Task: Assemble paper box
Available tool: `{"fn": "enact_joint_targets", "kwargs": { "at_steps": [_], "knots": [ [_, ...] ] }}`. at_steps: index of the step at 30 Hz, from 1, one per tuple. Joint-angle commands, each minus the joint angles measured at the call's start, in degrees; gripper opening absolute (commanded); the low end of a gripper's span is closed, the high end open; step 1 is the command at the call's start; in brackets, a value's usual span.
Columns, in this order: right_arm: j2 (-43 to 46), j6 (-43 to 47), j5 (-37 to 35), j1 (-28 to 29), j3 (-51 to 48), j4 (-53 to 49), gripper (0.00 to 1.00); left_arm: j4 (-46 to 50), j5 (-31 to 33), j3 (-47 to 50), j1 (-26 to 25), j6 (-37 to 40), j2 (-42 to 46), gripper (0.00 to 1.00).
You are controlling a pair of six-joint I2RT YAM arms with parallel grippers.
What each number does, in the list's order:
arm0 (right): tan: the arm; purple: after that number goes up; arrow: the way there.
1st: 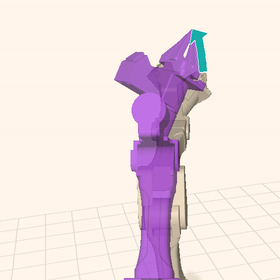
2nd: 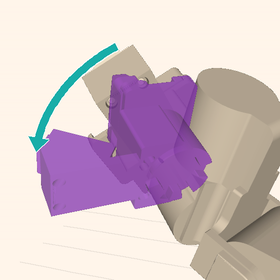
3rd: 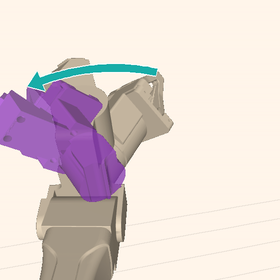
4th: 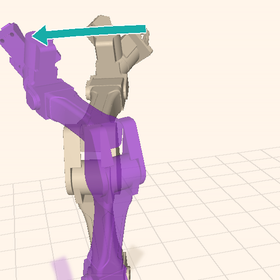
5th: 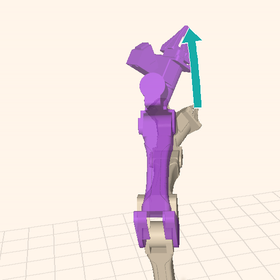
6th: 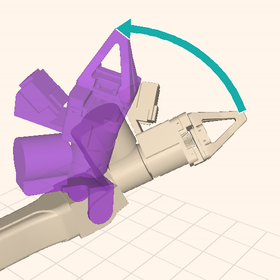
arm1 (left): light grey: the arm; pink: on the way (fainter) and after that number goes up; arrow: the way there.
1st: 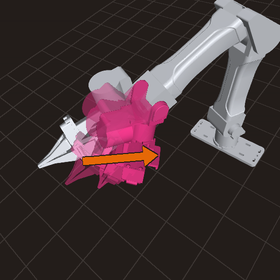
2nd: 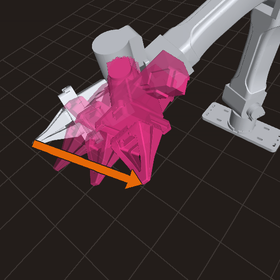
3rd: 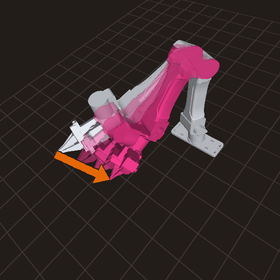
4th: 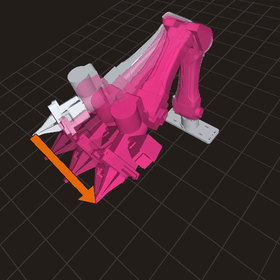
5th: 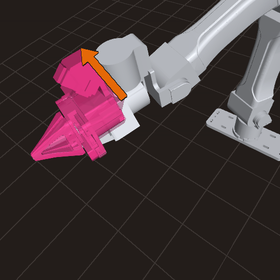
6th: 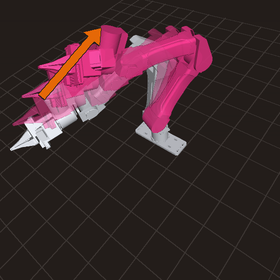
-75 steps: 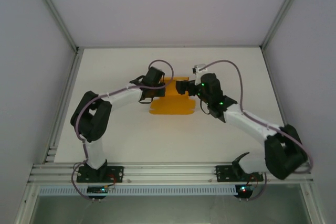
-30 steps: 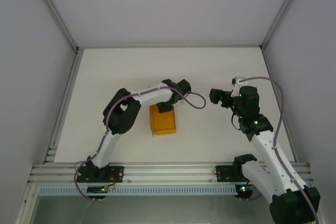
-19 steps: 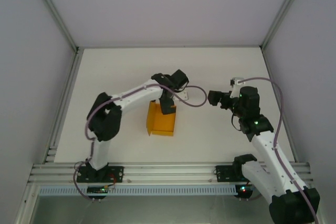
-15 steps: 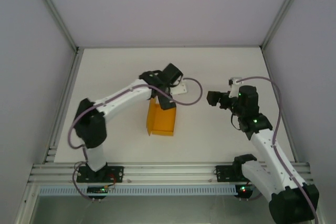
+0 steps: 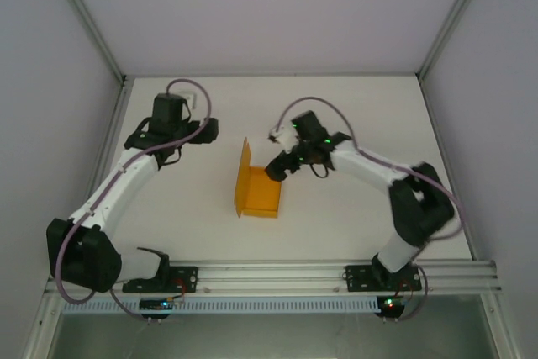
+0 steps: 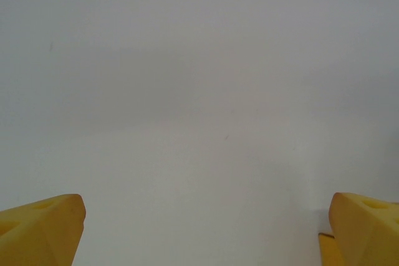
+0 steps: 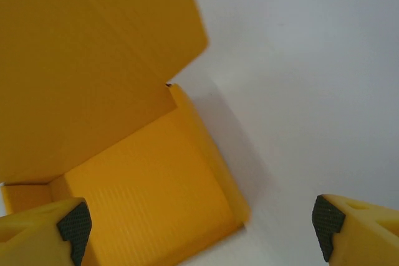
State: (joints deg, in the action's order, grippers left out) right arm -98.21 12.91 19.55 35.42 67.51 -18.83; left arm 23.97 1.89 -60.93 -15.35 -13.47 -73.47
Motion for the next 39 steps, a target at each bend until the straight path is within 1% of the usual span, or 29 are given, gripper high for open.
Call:
{"fn": "enact_joint_targets", "kwargs": {
  "at_steps": [1,3,4,6,7,9,11,12,13,14,16,18,21,23,24,25,29,30,33,36,38,39],
  "knots": [
    [-8.11,9.35,-0.54,1.20,7.76,-9.85,0.93,0.98,-4.19,2.21,2.86,-8.77,1.40,0.99],
    [-11.66,9.59,-1.09,1.40,10.44,-10.17,0.87,2.51,-4.10,2.64,3.94,-8.68,1.00,0.99],
    [-12.74,9.30,-1.95,1.45,11.07,-9.55,0.78,2.92,-3.78,2.84,4.30,-8.67,0.80,1.00],
    [-14.18,7.60,-3.44,1.74,12.34,-9.13,0.57,2.59,-4.07,3.49,4.87,-8.46,0.52,1.00],
    [-14.65,6.28,-3.89,1.84,13.19,-9.89,0.50,2.47,-4.38,3.57,5.01,-8.41,0.35,1.00],
    [-14.52,3.11,-4.32,1.76,13.21,-9.95,0.45,1.52,-5.87,3.82,5.31,-8.11,0.30,1.00],
    [-13.58,0.53,-6.33,1.76,11.79,-8.43,0.40,-0.08,-6.60,4.31,5.33,-8.15,0.25,1.00],
    [-13.05,-1.10,-6.87,1.76,10.91,-7.86,0.35,-0.60,-6.80,4.47,5.42,-8.03,0.11,0.99],
    [-12.55,-2.59,-8.01,1.76,10.01,-7.12,0.32,-0.85,-6.75,4.45,5.42,-7.97,-0.13,1.00],
    [-11.95,-3.98,-10.54,1.84,9.00,-5.81,0.32,-0.94,-6.60,4.32,5.42,-7.99,-0.51,1.00],
    [-10.99,-5.99,-12.32,2.19,7.41,-4.78,0.32,-0.81,-6.49,3.77,5.49,-7.48,-1.44,0.99],
    [-10.05,-9.24,-16.24,2.76,6.11,-3.99,0.29,-0.36,-5.96,3.28,5.51,-7.24,-2.36,1.00],
    [-8.98,-17.95,-26.47,3.86,6.06,-5.52,0.21,0.05,-5.65,2.55,5.51,-7.47,-3.51,1.00],
    [-8.28,-27.33,-32.51,4.88,5.62,-7.19,0.17,-0.64,-5.67,2.57,5.51,-7.88,-4.18,0.99],
    [-8.07,-31.14,-33.24,5.37,5.56,-8.45,0.15,-1.01,-5.67,2.61,5.47,-8.09,-4.41,1.00],
    [-7.88,-36.81,-35.69,6.00,5.45,-10.06,0.14,-1.39,-5.83,2.62,5.51,-8.21,-4.68,1.00],
    [-7.40,-52.70,-38.30,8.26,4.39,-14.62,0.12,-2.85,-6.61,2.63,5.51,-8.42,-5.52,1.00],
    [-7.11,-55.73,-38.70,8.72,3.86,-14.61,0.14,-2.79,-6.82,2.45,5.51,-8.25,-5.70,1.00],
    [-6.00,-62.54,-37.59,9.94,1.78,-13.28,0.14,-2.90,-7.34,2.08,5.48,-7.47,-6.26,1.00],
    [-5.27,-62.62,-38.00,10.84,1.98,-12.39,0.17,-3.05,-8.60,1.93,5.51,-6.14,-6.77,1.00],
    [-4.82,-62.19,-39.76,11.24,2.54,-14.19,0.23,-3.81,-11.25,2.26,5.51,-4.42,-6.86,1.00],
    [-4.48,-61.68,-40.89,11.25,2.65,-14.53,0.30,-5.06,-13.36,3.12,5.53,-2.91,-6.70,1.00]
  ]
}}
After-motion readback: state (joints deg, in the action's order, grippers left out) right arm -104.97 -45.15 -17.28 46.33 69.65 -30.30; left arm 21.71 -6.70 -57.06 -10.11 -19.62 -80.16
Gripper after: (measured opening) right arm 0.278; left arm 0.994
